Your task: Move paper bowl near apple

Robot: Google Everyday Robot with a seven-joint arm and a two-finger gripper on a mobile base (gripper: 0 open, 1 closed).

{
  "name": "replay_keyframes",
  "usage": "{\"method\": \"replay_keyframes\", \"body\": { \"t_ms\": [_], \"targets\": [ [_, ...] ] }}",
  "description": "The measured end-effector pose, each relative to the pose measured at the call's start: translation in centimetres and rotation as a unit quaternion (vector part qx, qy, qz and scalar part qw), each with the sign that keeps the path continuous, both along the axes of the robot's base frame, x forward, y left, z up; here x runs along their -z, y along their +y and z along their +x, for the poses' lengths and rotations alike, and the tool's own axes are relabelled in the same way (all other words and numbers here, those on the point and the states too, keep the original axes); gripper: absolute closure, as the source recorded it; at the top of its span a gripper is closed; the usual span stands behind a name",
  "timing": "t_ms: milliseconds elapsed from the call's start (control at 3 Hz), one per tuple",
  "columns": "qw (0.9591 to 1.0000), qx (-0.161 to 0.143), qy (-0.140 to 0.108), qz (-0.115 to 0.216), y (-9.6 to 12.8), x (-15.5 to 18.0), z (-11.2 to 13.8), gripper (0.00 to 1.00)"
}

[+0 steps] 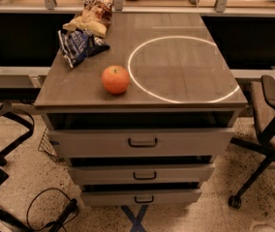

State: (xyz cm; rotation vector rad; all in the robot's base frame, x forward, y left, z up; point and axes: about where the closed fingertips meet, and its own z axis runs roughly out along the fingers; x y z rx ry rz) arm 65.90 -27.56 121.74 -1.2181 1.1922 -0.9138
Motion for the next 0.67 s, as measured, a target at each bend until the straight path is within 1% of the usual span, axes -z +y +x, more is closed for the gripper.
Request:
{"method": "replay_keyframes", "body": {
  "t_ms": [333, 667],
  "targets": [
    [0.9984, -0.041, 0.036, -0.016, 3.6, 4.8, -4.1, 1.00],
    [0.9858, -0.072, 0.137, -0.065, 6.1, 15.2, -5.9, 1.00]
  ]
}}
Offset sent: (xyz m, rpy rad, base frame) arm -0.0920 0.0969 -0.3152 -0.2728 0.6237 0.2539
